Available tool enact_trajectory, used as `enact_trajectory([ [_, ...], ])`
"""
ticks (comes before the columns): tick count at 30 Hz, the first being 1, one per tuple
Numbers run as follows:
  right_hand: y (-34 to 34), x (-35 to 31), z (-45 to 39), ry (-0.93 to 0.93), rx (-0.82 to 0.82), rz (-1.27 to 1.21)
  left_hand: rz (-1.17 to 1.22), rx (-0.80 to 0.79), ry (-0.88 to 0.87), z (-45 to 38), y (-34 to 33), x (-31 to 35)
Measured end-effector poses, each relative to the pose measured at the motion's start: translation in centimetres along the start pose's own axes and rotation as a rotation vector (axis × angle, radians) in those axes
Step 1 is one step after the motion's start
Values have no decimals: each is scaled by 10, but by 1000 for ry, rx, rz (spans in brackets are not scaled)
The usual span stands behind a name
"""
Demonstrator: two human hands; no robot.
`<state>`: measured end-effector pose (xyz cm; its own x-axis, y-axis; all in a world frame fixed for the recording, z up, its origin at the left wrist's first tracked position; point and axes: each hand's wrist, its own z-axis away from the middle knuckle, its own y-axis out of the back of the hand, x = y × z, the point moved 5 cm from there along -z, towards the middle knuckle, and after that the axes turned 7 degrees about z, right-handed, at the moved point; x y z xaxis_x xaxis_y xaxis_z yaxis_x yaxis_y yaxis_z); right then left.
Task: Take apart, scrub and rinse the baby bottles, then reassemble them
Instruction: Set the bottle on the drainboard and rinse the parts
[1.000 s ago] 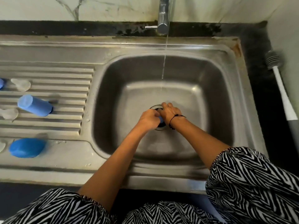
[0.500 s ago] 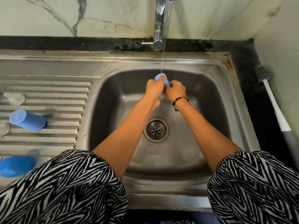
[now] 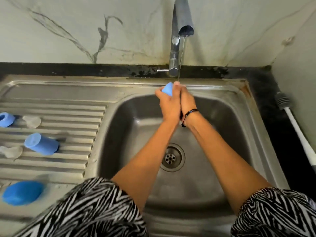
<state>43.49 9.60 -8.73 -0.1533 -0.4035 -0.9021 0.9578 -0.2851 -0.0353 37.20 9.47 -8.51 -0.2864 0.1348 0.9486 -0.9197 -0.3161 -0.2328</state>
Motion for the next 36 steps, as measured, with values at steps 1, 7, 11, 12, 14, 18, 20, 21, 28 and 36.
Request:
enact_trajectory([
  [1,1,-4,-2,-50,-34,-84,-88,-33,-100,6,-1,3],
  [7,6,1,-14,-303,-112,-243,-422,-269,-595,9,2,11],
  [11,10,-6,-12,-265,-3,-177,-507,-243,-653,10,3,14],
  [12,11,-7,-10,-251,7,-150,-519,-224,-632,10,3,15],
  [14,11,-7,-2,-262,12,-171,-539,-222,-557,8,3,15],
  [18,-4,-11,24,-75,-48,-295,-329,-243,-108,-14,5,13],
  [20,-3,-8,30,91,-34,-35,-144,-219,152,-22,4,15],
  [21,-1,-7,32,172,-22,163,-114,-206,219,-23,4,17],
  [28,6,-27,28,360,112,902,-84,-90,288,-6,-2,12],
  [36,16,-29,29,230,-56,365,17,-316,228,-4,-18,35],
])
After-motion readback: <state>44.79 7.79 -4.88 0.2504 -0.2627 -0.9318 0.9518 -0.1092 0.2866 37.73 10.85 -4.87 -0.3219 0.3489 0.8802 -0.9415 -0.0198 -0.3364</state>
